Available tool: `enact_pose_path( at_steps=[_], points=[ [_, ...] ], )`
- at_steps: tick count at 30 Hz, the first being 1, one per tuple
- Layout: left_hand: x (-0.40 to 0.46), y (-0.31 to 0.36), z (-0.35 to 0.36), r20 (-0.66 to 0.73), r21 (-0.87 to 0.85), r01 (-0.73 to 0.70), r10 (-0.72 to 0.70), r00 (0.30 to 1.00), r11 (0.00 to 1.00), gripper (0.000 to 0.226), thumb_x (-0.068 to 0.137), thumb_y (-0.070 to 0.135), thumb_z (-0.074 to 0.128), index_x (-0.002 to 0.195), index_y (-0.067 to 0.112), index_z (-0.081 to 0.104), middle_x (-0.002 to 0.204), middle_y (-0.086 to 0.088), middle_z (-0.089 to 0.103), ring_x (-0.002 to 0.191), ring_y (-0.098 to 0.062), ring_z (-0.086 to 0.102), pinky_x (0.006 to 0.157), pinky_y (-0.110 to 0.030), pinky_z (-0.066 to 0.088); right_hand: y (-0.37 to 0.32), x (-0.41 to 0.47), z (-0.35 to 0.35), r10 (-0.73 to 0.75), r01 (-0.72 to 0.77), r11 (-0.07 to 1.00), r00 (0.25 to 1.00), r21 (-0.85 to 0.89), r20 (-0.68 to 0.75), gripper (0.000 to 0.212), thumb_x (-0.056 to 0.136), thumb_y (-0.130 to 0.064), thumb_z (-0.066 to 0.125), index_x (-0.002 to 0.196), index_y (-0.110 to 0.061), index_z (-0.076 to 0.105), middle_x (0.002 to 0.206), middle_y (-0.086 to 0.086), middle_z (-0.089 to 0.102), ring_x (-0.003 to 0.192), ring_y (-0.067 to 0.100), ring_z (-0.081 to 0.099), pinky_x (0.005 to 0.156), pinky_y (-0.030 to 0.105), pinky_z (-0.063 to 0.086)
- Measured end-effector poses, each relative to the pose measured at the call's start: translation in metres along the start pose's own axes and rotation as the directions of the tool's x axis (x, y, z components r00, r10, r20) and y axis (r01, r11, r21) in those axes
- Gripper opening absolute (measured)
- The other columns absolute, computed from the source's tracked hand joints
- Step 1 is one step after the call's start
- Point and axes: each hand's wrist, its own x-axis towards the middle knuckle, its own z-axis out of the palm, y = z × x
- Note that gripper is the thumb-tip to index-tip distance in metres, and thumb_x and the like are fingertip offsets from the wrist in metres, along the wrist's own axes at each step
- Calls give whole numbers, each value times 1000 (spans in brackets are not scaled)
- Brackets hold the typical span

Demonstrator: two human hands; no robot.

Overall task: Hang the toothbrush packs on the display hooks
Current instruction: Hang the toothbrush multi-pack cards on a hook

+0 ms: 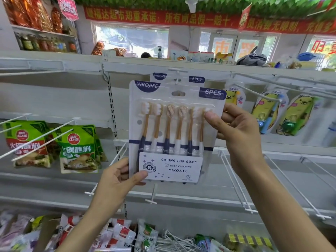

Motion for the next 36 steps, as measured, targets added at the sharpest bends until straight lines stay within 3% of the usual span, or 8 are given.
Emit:
enact_pose_path(
  at_steps=[15,19,24,30,33,36],
  points=[
    [9,-2,0,0,-42,-29,29,1000,999,37,70,9,72,107,14,69,97,-1,78,89,-19,75,68,-23,60,0,2,2,-103,103,995,995,-11,5,31,82,-16,70,112,-11,68,104,4,78,99,21,74,83,33,60],
    [20,3,1,6,-23,-35,35,999,999,34,78,1,69,111,11,68,98,1,78,87,-15,75,66,-21,59,0,14,3,-74,73,997,997,-12,-37,28,87,-13,69,115,-8,68,103,5,78,98,22,74,84,36,61],
    [37,-1,2,40,-5,15,-15,999,1000,34,82,4,68,116,8,66,101,-2,78,90,-21,75,68,-28,62,14,31,0,-16,12,998,998,-68,-58,25,91,-10,68,116,-7,68,102,5,78,96,22,75,84,37,60],
    [80,-18,7,51,51,51,-54,997,997,30,89,5,68,119,10,64,106,-6,76,91,-20,75,69,-28,62,36,66,1,35,-48,987,996,-156,-87,23,92,-16,70,115,-10,70,102,4,78,98,20,74,93,49,57],
    [102,-30,10,58,73,49,-54,997,996,24,90,9,69,111,19,66,107,-2,75,94,-16,74,74,-29,62,48,81,3,36,-54,976,995,-209,-92,23,93,-17,68,115,-12,70,101,2,78,96,17,74,89,44,59],
    [121,-38,14,71,97,49,-56,996,994,20,92,11,67,107,25,65,105,5,74,95,-11,72,75,-27,61,57,95,5,29,-53,969,994,-240,-104,18,94,-18,67,112,-16,71,99,-2,78,93,10,74,79,29,58]
  ],
)
